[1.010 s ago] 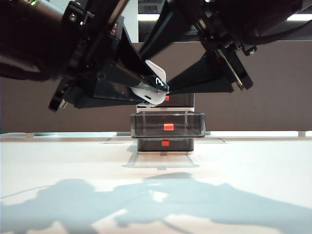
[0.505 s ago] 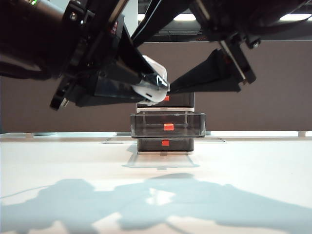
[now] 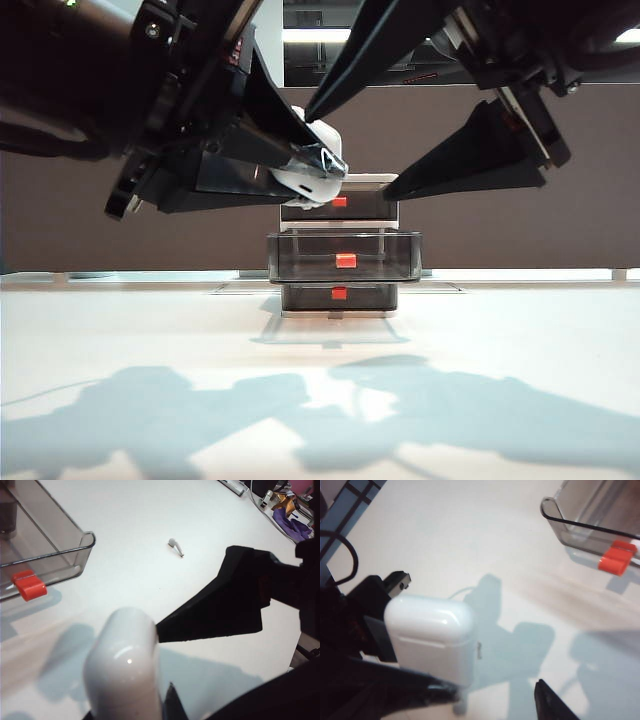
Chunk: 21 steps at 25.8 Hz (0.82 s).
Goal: Pick up the earphone case on the table, open the lid, insert the wireless earphone on the table into it, close the lid, put the earphone case into the second layer of the drawer, and finally close the drawer.
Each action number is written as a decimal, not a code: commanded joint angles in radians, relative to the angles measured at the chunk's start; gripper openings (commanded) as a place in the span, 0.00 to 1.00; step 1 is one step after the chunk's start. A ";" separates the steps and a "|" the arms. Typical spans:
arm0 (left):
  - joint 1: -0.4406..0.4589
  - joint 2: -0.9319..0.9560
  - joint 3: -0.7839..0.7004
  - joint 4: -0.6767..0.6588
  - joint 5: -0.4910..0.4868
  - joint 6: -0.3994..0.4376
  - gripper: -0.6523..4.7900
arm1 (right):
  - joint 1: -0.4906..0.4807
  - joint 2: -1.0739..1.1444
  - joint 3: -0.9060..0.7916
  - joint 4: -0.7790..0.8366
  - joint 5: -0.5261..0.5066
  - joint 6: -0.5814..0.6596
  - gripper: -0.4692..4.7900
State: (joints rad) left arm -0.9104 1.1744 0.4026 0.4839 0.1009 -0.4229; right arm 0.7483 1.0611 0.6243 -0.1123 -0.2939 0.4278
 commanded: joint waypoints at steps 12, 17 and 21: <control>0.000 -0.005 0.007 0.026 -0.004 0.325 0.22 | -0.010 -0.122 0.002 -0.074 -0.027 -0.017 0.09; -0.001 -0.005 0.007 0.012 -0.004 0.462 0.22 | -0.010 -0.076 0.002 -0.072 -0.077 -0.040 0.09; -0.001 0.002 0.007 -0.005 -0.003 0.523 0.22 | -0.008 -0.033 0.002 -0.069 -0.109 -0.040 0.09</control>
State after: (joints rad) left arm -0.9104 1.1740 0.4030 0.4767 0.1005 0.0582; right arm 0.7376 1.0203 0.6224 -0.2008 -0.3916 0.3939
